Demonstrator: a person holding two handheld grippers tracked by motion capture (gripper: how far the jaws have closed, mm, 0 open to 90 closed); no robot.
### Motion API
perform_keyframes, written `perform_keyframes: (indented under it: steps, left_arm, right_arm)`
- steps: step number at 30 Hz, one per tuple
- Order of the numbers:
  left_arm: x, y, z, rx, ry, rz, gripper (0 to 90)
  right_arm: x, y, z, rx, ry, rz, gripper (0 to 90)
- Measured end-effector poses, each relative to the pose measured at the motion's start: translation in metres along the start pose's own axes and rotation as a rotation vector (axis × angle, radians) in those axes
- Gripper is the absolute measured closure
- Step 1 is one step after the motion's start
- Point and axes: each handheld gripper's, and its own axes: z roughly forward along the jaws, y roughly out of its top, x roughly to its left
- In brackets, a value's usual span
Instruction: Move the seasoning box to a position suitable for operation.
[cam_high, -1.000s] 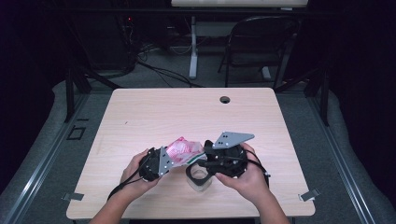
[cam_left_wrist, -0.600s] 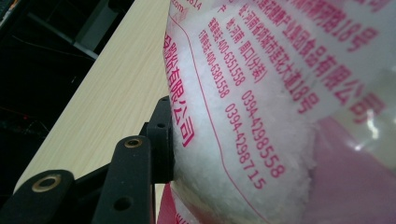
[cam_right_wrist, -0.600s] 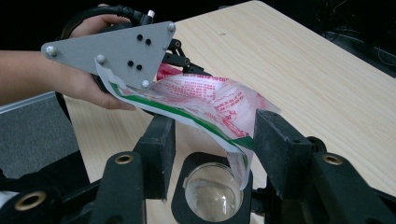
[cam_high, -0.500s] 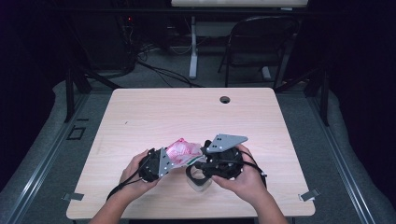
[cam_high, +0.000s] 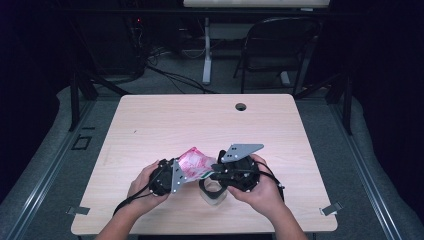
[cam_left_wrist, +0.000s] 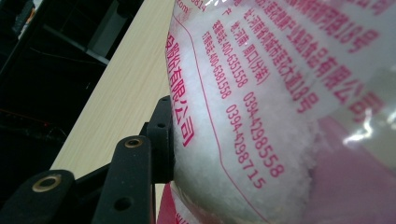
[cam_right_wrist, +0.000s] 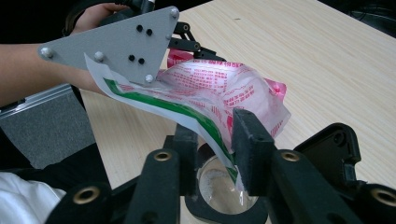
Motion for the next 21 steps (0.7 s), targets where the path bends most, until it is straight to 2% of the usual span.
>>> perform_keyframes:
  steps: [13, 21]
  left_arm:
    - [-0.0014, -0.0001, -0.0001, 0.000, 0.022, 0.020, 57.8]
    - [-0.0008, -0.0002, -0.0012, 0.004, 0.047, 0.042, 58.0]
  right_arm:
    - [-0.0024, -0.0022, 0.0033, -0.002, 0.010, 0.030, 85.5]
    - [-0.0082, -0.0057, 0.0059, -0.003, 0.042, 0.102, 90.0]
